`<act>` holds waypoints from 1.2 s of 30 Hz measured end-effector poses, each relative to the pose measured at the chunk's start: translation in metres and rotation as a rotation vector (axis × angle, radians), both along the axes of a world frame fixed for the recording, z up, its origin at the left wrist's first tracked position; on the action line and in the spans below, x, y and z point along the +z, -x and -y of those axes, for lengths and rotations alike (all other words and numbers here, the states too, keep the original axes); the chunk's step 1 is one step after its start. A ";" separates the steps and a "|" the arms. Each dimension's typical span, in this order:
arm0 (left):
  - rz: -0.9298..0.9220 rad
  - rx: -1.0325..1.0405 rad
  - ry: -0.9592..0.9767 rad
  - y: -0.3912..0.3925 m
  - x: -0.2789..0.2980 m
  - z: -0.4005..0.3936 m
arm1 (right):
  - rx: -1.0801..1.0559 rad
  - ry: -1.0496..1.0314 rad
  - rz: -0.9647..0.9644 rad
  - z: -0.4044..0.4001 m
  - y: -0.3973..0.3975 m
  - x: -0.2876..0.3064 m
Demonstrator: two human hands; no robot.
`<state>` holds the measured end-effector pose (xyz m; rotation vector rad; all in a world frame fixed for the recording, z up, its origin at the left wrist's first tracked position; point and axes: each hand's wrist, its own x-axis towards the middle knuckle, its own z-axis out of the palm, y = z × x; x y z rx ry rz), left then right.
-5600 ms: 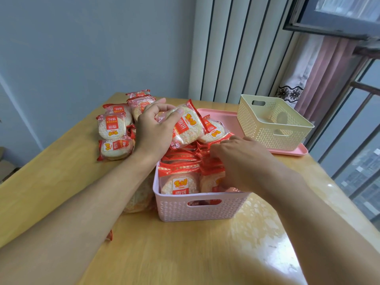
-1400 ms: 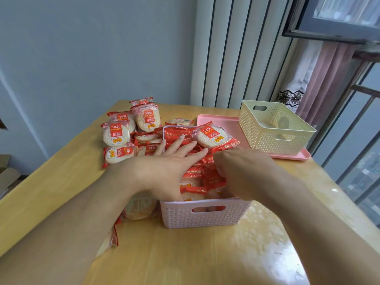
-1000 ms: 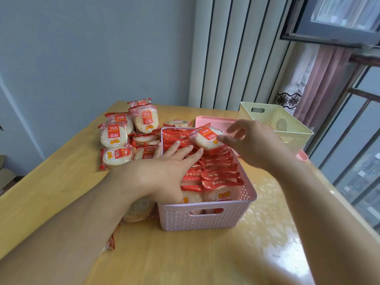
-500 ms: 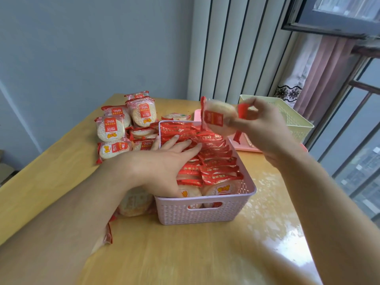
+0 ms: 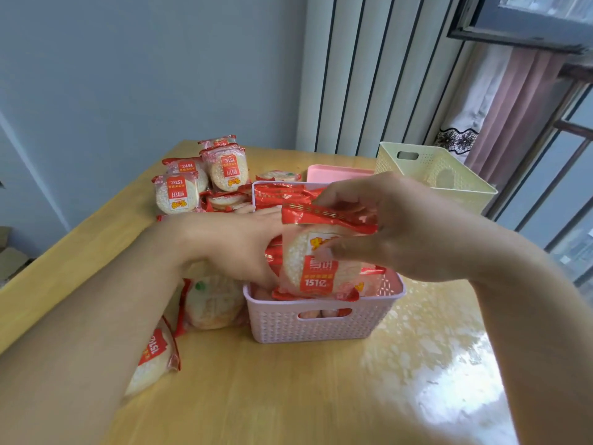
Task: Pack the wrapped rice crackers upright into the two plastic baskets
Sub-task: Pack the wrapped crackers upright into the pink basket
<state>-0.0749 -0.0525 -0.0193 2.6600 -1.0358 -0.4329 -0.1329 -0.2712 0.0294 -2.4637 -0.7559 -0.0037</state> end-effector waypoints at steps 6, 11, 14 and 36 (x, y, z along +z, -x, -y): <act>-0.102 -0.009 0.131 -0.007 -0.002 -0.012 | 0.002 0.055 -0.018 -0.021 0.001 -0.014; -0.067 -0.019 0.114 -0.007 0.001 -0.012 | -0.014 0.167 0.046 -0.030 0.003 -0.025; -0.088 0.003 0.077 -0.013 -0.002 -0.016 | -0.005 0.135 0.020 -0.027 0.000 -0.028; -0.329 0.151 0.181 -0.004 0.007 -0.011 | -0.131 0.118 -0.042 -0.012 -0.010 -0.018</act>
